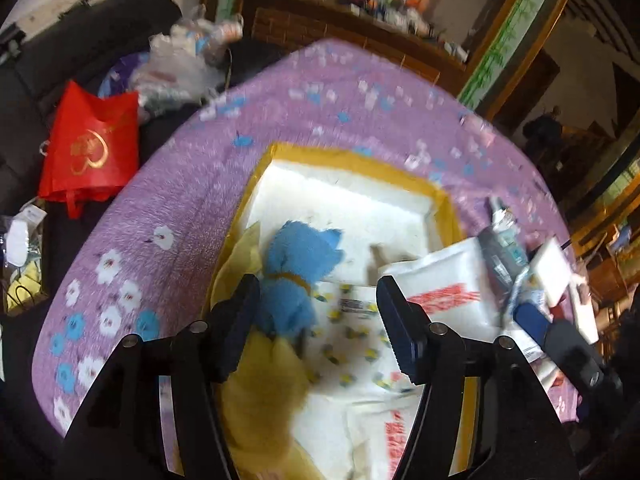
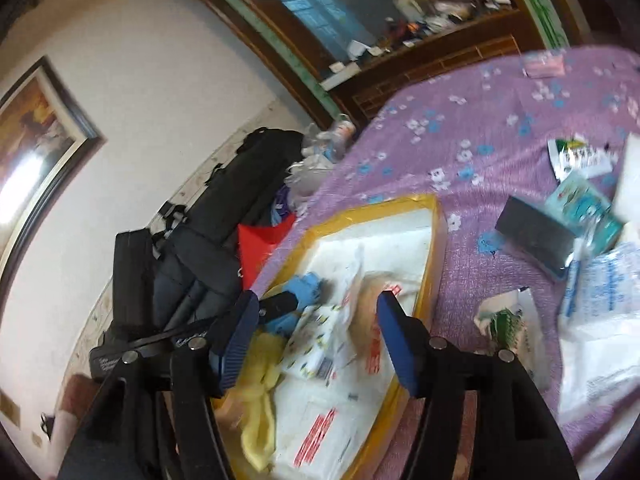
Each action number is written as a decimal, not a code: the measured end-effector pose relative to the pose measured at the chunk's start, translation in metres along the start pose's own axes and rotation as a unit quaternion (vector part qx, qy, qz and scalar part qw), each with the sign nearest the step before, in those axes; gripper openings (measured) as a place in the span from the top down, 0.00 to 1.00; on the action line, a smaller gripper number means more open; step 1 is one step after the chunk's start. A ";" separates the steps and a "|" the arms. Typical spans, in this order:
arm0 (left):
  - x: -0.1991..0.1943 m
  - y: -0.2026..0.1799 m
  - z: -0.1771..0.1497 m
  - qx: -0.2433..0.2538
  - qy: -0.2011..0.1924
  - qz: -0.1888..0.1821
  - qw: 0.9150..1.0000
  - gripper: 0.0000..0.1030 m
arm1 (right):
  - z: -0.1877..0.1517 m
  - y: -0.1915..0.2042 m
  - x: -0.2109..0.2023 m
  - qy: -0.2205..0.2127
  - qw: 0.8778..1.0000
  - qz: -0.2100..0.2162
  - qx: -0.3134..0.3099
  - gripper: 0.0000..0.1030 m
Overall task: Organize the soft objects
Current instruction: 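Carry the blue cloth and white packet into the box and open both grippers, then grasp the white towel with the left gripper while the right grasps the red foil packet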
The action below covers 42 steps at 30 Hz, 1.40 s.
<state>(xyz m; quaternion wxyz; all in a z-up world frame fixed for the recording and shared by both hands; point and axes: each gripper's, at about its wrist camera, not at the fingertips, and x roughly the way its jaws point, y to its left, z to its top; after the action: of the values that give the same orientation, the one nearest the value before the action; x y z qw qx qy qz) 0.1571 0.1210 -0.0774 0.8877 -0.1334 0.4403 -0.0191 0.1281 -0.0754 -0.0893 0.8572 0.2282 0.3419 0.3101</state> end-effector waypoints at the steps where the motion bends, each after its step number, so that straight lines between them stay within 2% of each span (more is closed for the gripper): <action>1: -0.014 -0.007 -0.006 0.001 -0.028 0.007 1.000 0.40 | -0.004 0.002 -0.010 -0.004 1.000 0.005 -0.007 0.40; 3: -0.041 -0.028 -0.022 0.027 -0.078 0.033 0.996 0.40 | -0.014 0.004 -0.030 -0.013 1.000 -0.001 -0.023 0.40; 5: -0.053 -0.052 -0.038 0.068 -0.088 0.032 0.993 0.37 | -0.024 0.000 -0.049 -0.016 0.999 -0.027 -0.032 0.38; 6: -0.057 -0.067 -0.047 0.090 -0.083 0.023 0.992 0.37 | -0.031 -0.006 -0.061 -0.016 0.998 -0.048 -0.034 0.38; 9: -0.054 -0.112 -0.077 0.157 -0.029 -0.021 0.987 0.37 | -0.051 -0.032 -0.091 0.006 0.988 -0.157 -0.013 0.38; 12: -0.048 -0.144 -0.100 0.201 0.000 -0.052 0.978 0.37 | -0.066 -0.056 -0.129 0.002 0.983 -0.180 0.021 0.38; 14: -0.042 -0.158 -0.111 0.213 0.015 -0.071 0.974 0.37 | -0.074 -0.068 -0.146 -0.001 0.979 -0.203 0.028 0.38; 17: -0.032 -0.178 -0.125 0.232 0.027 -0.067 0.970 0.37 | -0.085 -0.086 -0.158 0.007 0.964 -0.263 0.029 0.38; 19: -0.026 -0.190 -0.133 0.248 0.029 -0.050 0.967 0.37 | -0.089 -0.098 -0.160 0.014 0.956 -0.293 0.032 0.38; 22: -0.023 -0.199 -0.140 0.256 0.023 -0.041 0.966 0.37 | -0.100 -0.108 -0.159 0.031 0.955 -0.292 0.037 0.38; 32: -0.017 -0.206 -0.152 0.259 0.024 -0.015 0.965 0.37 | -0.107 -0.103 -0.163 0.025 0.955 -0.293 0.021 0.36; 37: -0.016 -0.205 -0.151 0.259 0.025 -0.009 0.966 0.37 | -0.104 -0.105 -0.163 0.020 0.957 -0.287 0.035 0.36; 42: -0.016 -0.203 -0.148 0.259 0.022 -0.013 0.966 0.37 | -0.093 -0.108 -0.173 -0.001 0.967 -0.250 0.046 0.36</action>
<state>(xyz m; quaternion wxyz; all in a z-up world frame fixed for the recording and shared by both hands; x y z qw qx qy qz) 0.0478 -0.1052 -0.0989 0.8818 0.0959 0.4379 -0.1464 0.0019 -0.2542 -0.1387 0.8966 0.1749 0.4009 0.0692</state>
